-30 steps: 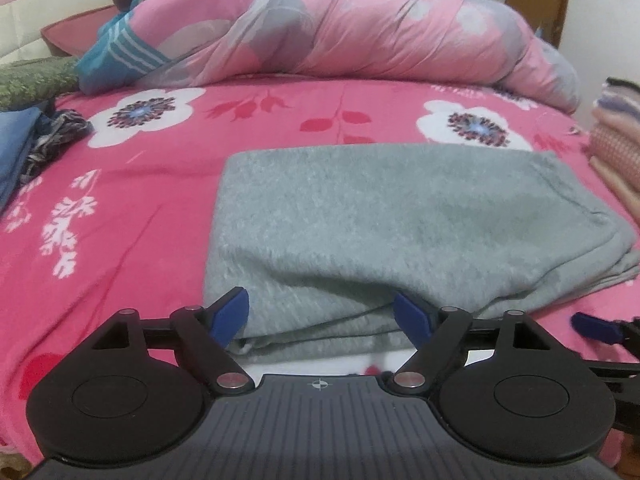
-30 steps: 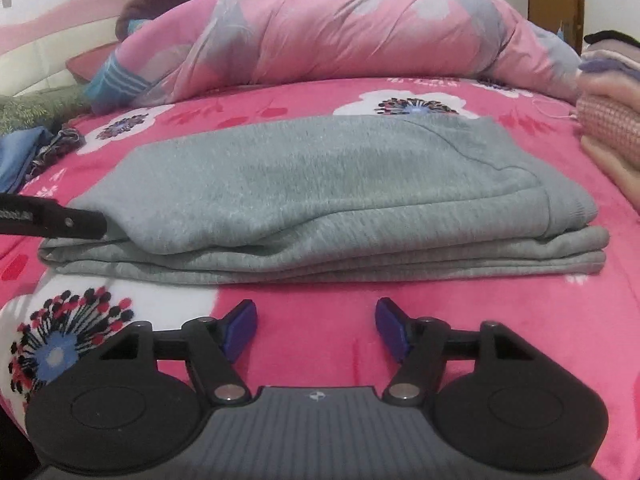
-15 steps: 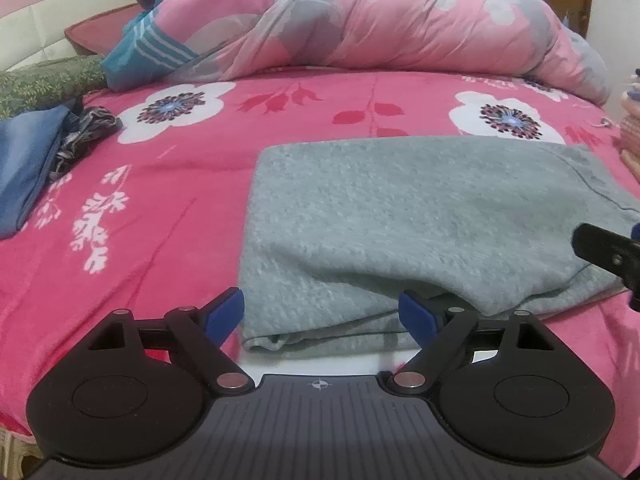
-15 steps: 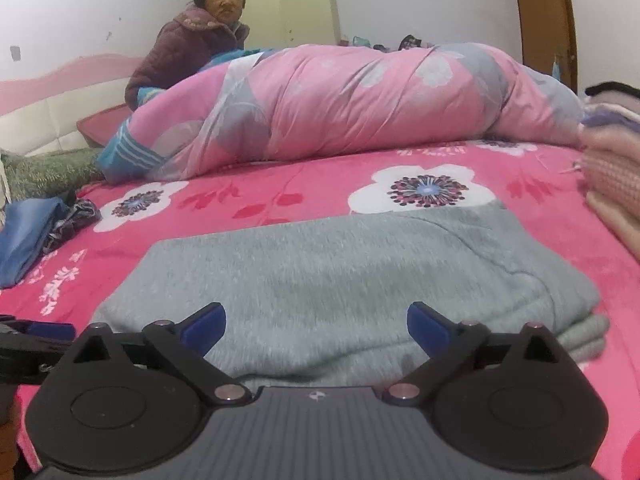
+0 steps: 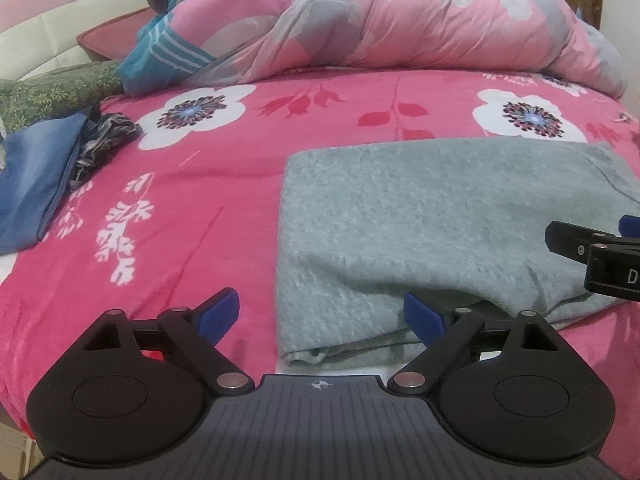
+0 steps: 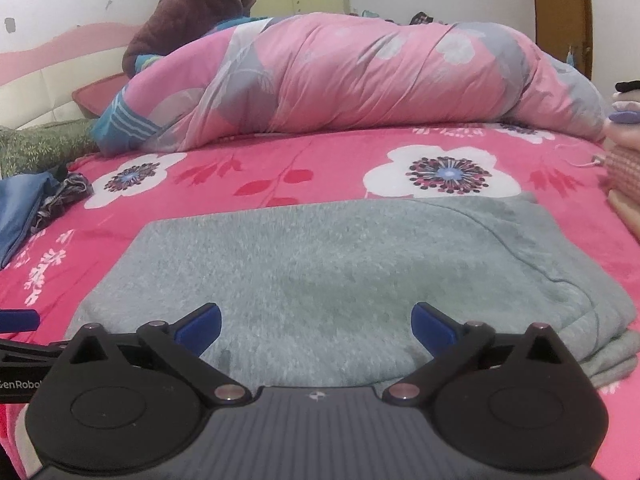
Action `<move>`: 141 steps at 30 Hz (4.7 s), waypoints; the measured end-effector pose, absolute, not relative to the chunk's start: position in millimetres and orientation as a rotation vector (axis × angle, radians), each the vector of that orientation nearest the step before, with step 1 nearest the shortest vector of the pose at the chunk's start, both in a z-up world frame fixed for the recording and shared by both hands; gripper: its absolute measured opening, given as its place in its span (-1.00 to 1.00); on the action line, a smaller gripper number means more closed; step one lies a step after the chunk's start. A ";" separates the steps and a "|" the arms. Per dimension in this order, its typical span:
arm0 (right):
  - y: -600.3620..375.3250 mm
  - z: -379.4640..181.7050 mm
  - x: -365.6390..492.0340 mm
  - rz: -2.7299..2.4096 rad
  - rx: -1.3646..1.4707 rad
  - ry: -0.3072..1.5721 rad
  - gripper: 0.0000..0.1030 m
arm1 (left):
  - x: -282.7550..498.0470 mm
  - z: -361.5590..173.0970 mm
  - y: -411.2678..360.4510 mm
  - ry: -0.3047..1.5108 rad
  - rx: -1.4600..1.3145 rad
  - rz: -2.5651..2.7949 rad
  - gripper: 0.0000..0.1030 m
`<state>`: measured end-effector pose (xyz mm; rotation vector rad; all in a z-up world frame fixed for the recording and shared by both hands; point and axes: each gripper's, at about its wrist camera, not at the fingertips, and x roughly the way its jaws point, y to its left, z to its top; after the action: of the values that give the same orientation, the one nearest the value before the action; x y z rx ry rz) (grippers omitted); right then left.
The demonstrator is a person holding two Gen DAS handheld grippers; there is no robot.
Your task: Fold clothes
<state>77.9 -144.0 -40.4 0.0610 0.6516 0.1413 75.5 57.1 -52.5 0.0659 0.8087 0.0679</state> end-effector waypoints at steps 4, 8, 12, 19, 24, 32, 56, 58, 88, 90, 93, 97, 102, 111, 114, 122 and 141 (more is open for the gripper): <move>-138.5 -41.0 82.6 0.143 0.058 0.658 1.00 | 77.6 -54.4 59.9 0.818 0.073 0.073 0.77; -135.8 -40.3 85.6 0.153 0.072 0.658 1.00 | 79.8 -56.4 63.3 0.822 0.078 0.080 0.78; -132.3 -41.6 89.3 0.150 0.075 0.667 1.00 | 84.6 -59.8 68.3 0.832 0.074 0.091 0.78; -131.0 -54.8 94.7 0.122 0.046 0.705 1.00 | 88.8 -62.1 73.6 0.834 0.063 0.099 0.82; -133.0 -75.1 95.0 0.110 0.019 0.749 1.00 | 89.6 -63.2 75.1 0.836 0.056 0.096 0.83; -135.5 -75.2 94.6 0.114 0.029 0.756 1.00 | 90.1 -63.8 76.1 0.840 0.050 0.095 0.84; -133.1 -78.0 93.2 0.103 0.036 0.752 1.00 | 90.5 -65.1 75.3 0.849 0.064 0.107 0.87; -131.3 -77.7 94.2 0.093 0.030 0.762 1.00 | 90.7 -65.1 76.2 0.850 0.058 0.104 0.87; -121.6 -78.0 100.4 0.036 0.004 0.796 1.00 | 93.6 -66.3 68.6 0.865 0.079 0.125 0.88; -121.3 -77.8 100.4 0.036 0.004 0.796 1.00 | 93.6 -66.3 68.5 0.864 0.080 0.125 0.88; -120.6 -78.0 100.4 0.033 0.002 0.796 1.00 | 93.5 -66.7 68.5 0.864 0.082 0.126 0.88; -119.7 -78.1 100.5 0.030 0.000 0.796 1.00 | 94.0 -66.9 68.3 0.863 0.083 0.127 0.88; -119.7 -78.9 100.6 0.030 -0.003 0.793 1.00 | 94.1 -67.0 67.8 0.862 0.083 0.127 0.88; -119.4 -79.3 100.1 0.034 -0.006 0.789 1.00 | 82.0 -46.7 77.1 0.763 0.058 0.145 0.88; -119.5 -80.4 98.2 0.033 -0.006 0.778 1.00 | 83.9 -38.9 77.6 0.708 0.051 0.111 0.89; -131.4 -78.8 83.6 0.095 0.024 0.676 1.00 | 105.7 -41.2 62.8 0.655 0.028 0.029 0.81; -185.8 -61.6 107.9 0.038 -0.053 0.662 0.02 | 124.2 -79.8 55.0 0.757 0.041 -0.012 0.26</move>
<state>107.9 -185.8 -61.6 -0.0531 0.6625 0.0380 124.2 55.0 -79.8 0.0414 0.7572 -0.0118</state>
